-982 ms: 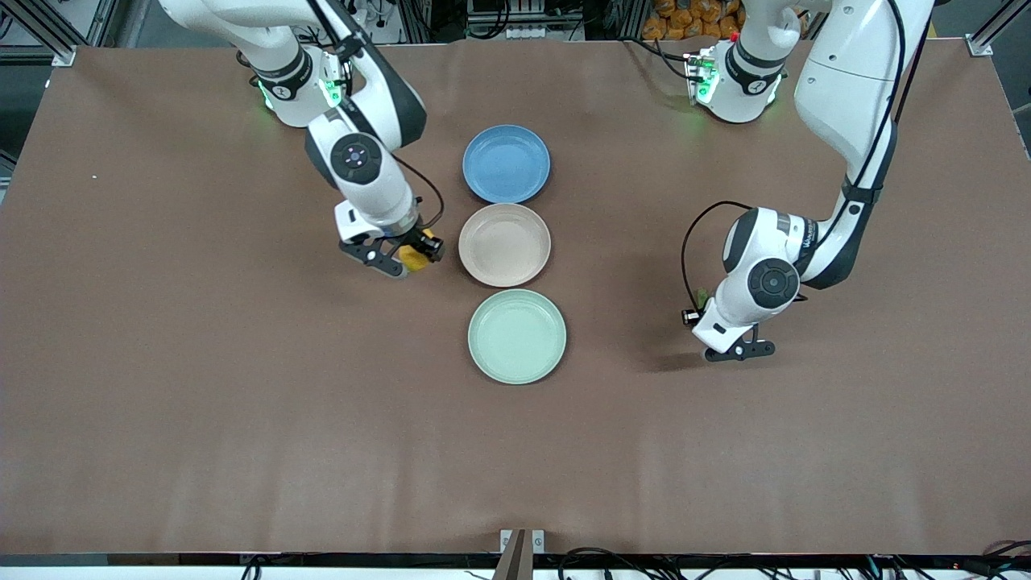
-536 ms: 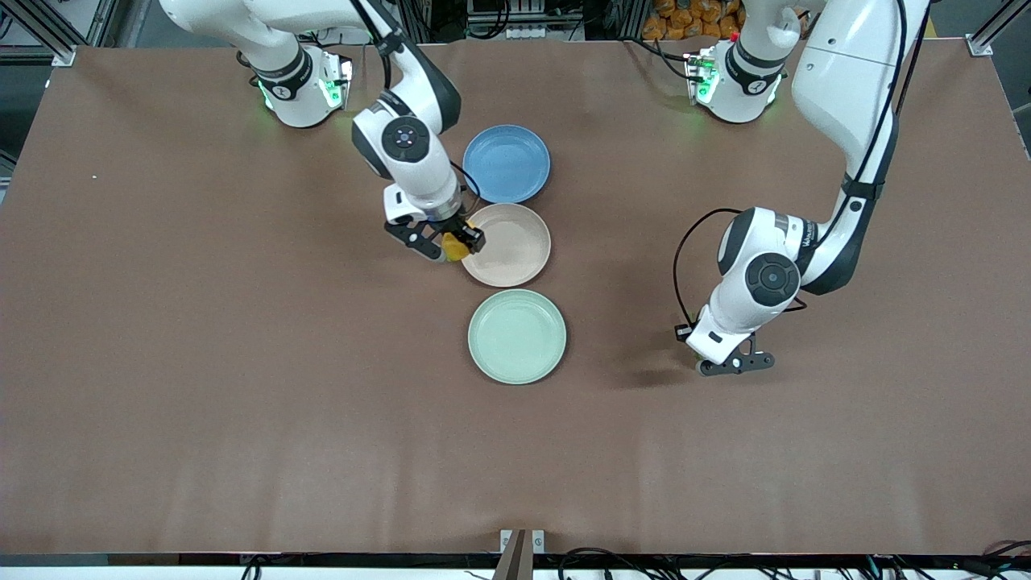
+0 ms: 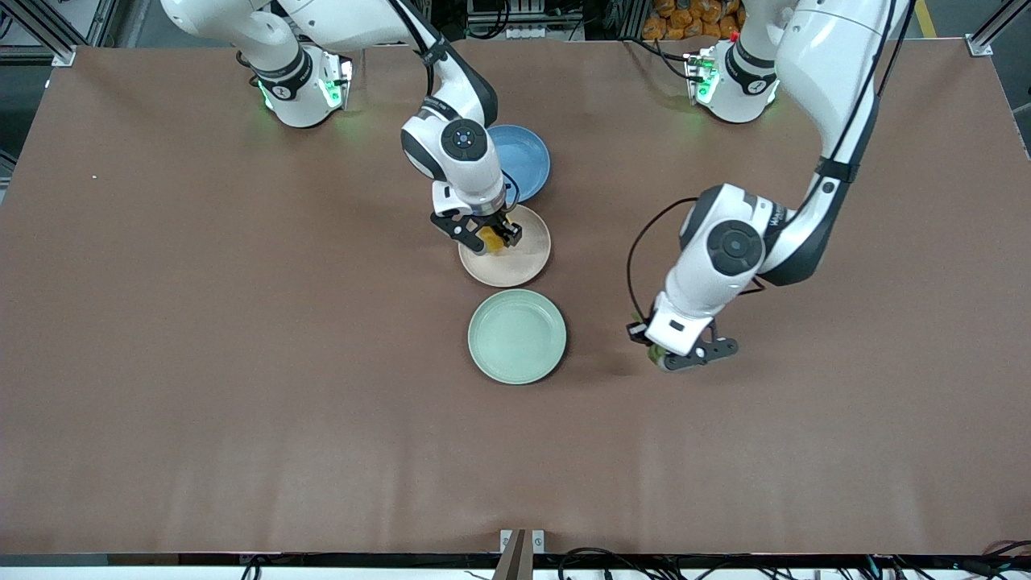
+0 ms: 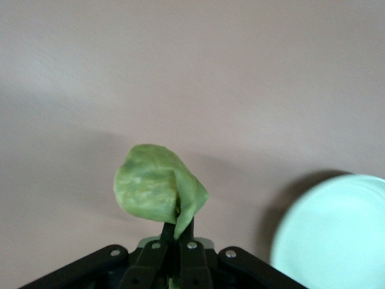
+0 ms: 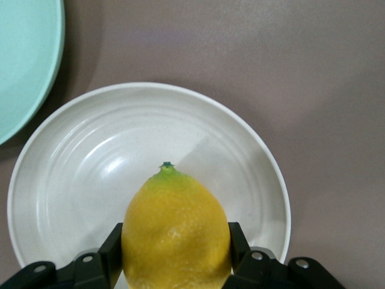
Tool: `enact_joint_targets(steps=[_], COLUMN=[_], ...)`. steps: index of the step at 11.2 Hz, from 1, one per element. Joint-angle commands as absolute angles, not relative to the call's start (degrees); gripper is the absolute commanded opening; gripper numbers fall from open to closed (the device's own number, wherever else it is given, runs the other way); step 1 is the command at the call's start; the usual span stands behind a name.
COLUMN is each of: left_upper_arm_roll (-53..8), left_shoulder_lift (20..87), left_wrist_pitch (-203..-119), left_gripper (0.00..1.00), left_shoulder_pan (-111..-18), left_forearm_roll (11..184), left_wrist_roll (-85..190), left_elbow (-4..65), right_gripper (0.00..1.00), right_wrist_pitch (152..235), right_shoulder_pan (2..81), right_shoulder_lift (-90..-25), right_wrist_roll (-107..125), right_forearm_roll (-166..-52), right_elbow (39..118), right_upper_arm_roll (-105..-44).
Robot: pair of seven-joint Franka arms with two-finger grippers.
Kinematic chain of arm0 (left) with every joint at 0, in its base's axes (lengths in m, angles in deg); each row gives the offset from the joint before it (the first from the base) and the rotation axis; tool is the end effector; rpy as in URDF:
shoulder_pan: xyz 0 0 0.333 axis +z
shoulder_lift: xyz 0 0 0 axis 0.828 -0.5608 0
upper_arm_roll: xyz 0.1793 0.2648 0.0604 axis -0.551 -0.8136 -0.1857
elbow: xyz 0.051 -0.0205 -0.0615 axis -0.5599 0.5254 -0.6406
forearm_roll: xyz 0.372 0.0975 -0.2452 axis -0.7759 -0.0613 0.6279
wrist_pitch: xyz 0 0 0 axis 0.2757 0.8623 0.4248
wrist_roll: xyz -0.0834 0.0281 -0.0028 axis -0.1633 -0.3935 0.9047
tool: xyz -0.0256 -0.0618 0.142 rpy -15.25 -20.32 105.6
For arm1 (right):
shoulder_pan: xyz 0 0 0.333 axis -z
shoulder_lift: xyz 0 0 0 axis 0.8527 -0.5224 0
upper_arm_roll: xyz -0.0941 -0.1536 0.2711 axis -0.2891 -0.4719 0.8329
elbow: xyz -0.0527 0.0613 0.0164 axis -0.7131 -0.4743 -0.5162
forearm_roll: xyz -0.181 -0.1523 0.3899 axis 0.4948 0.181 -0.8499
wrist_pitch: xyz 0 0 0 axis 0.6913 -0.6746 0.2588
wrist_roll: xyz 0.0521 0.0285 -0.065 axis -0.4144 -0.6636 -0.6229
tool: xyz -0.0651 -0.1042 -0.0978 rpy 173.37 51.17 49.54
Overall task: Place lemon and lettuce in plates
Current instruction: 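Release the lemon on the beige plate while the left gripper carries lettuce, then open the left gripper over the green plate while the right gripper withdraws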
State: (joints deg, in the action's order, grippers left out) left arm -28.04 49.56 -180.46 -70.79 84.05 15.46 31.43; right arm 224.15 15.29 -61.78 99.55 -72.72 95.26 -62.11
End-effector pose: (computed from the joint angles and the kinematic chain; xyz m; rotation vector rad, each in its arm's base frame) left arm 0.6577 -0.3305 0.2113 3.0001 0.3933 0.1106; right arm 0.4159 0.5008 0.1150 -2.9252 0.9752 0.0659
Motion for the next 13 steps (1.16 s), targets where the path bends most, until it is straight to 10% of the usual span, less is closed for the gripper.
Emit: enact_joint_targets(steps=[1, 2, 7, 8, 9, 13], left_upper_arm_roll=[-25.5, -25.5, -25.8, -25.9, -26.1, -26.4], left_shoulder_lift=[48.2, 46.8, 39.1, 38.9, 38.8, 40.2], left_wrist_pitch=[-179.3, -179.3, -179.9, -179.9, -180.0, -179.9], left_gripper=[0.00, 0.00, 0.00, 0.15, 0.99, 1.00], left_shoulder_pan=[-75.6, -78.1, -85.9, -85.8, -86.1, -85.3], left_forearm_roll=[83.8, 83.8, 83.6, 83.5, 82.7, 81.4], left_wrist_roll=[8.5, 7.5, 2.5, 3.3, 4.4, 4.6], left_elbow=[29.8, 28.8, 21.0, 20.7, 20.5, 20.5], right_gripper=[0.82, 1.00, 1.00, 1.00, 1.00, 1.00], right_wrist_pitch=[223.7, 222.8, 202.3, 198.7, 195.6, 182.8], right_shoulder_pan=[15.9, 16.1, 25.8, 28.9, 31.2, 36.3], right_shoulder_lift=[-62.2, -60.9, -43.7, -40.7, -38.6, -32.3], right_wrist_roll=[101.2, 101.1, 78.5, 71.1, 65.5, 44.4], right_forearm_roll=[-70.6, -70.6, -71.0, -71.5, -73.2, -73.9], right_elbow=[93.9, 94.0, 96.2, 97.0, 96.8, 92.7], right_upper_arm_roll=[-62.3, -62.3, -62.1, -62.2, -62.7, -71.5])
